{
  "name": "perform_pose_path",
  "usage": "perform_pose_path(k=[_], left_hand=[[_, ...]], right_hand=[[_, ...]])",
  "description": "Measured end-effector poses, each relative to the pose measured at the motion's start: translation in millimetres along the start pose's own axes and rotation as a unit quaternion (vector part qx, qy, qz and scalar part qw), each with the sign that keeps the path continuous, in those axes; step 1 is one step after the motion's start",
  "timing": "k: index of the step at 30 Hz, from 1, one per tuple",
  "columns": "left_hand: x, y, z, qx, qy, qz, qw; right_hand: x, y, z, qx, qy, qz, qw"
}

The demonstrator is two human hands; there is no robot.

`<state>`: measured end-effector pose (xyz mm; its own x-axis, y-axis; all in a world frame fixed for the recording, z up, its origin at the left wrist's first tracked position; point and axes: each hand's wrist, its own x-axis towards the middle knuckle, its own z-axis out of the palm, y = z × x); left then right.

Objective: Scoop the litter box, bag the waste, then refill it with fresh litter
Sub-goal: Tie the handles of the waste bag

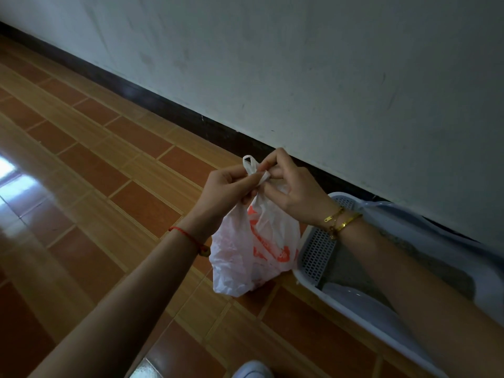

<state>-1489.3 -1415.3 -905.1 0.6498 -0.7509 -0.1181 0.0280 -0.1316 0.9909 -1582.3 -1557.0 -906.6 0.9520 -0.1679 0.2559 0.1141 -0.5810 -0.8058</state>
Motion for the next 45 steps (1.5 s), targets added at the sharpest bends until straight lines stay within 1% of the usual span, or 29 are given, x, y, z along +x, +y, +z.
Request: perform_pose_path(k=[3,6,8,10,13,14,15,17,18,19,20,21,22,23,24,25,26,27,29,31,33,35,37,39,40,42,45], left_hand=[[-2,-1,2,-0.01,0.018,0.008,1.0],[-4,-3,7,-0.01,0.036,0.019,0.999],[-4,-4,9,0.011,0.044,0.051,0.998],[-5,-6,10,0.039,0.044,0.09,0.994],[-5,-14,9,0.124,0.034,0.16,0.979],[-5,-18,8,0.173,0.037,0.192,0.965],[-4,-23,5,0.237,0.045,0.232,0.942],[-2,-29,0,0.366,0.053,0.307,0.877],[-1,-30,-1,0.41,0.053,0.321,0.852],[0,-30,-1,0.433,0.053,0.318,0.842],[1,-29,0,0.443,0.056,0.305,0.841],[1,-25,1,0.446,0.061,0.278,0.848],[3,-22,2,0.44,0.059,0.235,0.865],[4,-18,3,0.415,0.046,0.181,0.89],[4,-15,3,0.362,0.024,0.124,0.923],[4,-11,2,0.284,0.0,0.068,0.956],[3,-8,1,0.195,-0.016,0.015,0.981],[2,-5,-1,0.109,-0.026,-0.033,0.993],[-1,-1,-3,-0.014,-0.039,-0.091,0.995],[0,-3,-5,-0.081,-0.049,-0.11,0.989],[1,-4,-6,-0.119,-0.05,-0.119,0.984],[1,-5,-5,-0.126,-0.042,-0.115,0.984],[0,-6,0,-0.088,-0.008,-0.107,0.99],[1,-7,5,-0.033,0.07,-0.089,0.993],[2,-9,6,-0.027,0.112,-0.086,0.99],[4,-13,4,-0.051,0.178,-0.094,0.978],[5,-23,-1,-0.052,0.224,-0.092,0.969]], right_hand=[[1,2,3,-0.003,0.01,0.015,1.0],[2,2,5,0.006,0.051,0.05,0.997],[2,1,7,0.041,0.072,0.105,0.991],[3,1,9,0.085,0.081,0.178,0.977],[5,-1,11,0.15,0.088,0.256,0.951],[6,-1,11,0.174,0.089,0.276,0.941],[7,-1,11,0.196,0.087,0.292,0.932],[7,0,10,0.224,0.083,0.314,0.919],[6,2,9,0.233,0.084,0.319,0.915],[5,2,7,0.246,0.085,0.32,0.911],[4,3,5,0.262,0.084,0.318,0.907],[4,3,4,0.266,0.08,0.308,0.91],[3,3,4,0.253,0.074,0.289,0.92],[2,3,4,0.229,0.069,0.261,0.935],[2,3,5,0.203,0.067,0.226,0.95],[2,3,5,0.177,0.066,0.189,0.964],[2,3,6,0.144,0.065,0.155,0.975],[2,3,6,0.103,0.064,0.125,0.985],[3,4,7,-0.006,0.084,0.078,0.993],[3,5,10,-0.11,0.117,0.038,0.986],[4,8,14,-0.169,0.132,0.016,0.977],[5,10,18,-0.154,0.143,0.026,0.977],[5,9,19,-0.092,0.15,0.06,0.983],[2,8,19,-0.026,0.151,0.122,0.981],[0,9,18,-0.007,0.154,0.159,0.975],[-2,16,13,0.009,0.161,0.22,0.962],[-6,27,4,0.042,0.166,0.282,0.944]])
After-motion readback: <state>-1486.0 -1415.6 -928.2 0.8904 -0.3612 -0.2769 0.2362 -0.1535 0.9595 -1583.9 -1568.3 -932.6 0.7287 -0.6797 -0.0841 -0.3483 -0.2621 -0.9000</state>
